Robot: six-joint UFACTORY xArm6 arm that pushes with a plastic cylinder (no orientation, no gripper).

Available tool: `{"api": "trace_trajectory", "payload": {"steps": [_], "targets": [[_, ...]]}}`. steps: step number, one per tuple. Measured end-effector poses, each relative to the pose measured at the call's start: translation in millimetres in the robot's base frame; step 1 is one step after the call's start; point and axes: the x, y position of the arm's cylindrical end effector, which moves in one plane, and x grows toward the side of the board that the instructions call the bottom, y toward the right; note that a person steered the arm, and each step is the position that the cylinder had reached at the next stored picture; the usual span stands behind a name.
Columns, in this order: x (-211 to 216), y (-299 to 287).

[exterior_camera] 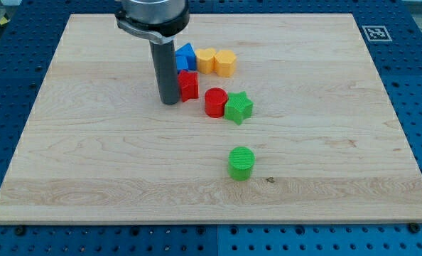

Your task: Push the green circle towards the green star

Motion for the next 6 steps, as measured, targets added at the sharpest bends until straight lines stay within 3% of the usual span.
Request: {"api": "trace_trajectory", "payload": {"steps": [3, 6], "targets": [[92, 17], [156, 162]]}}
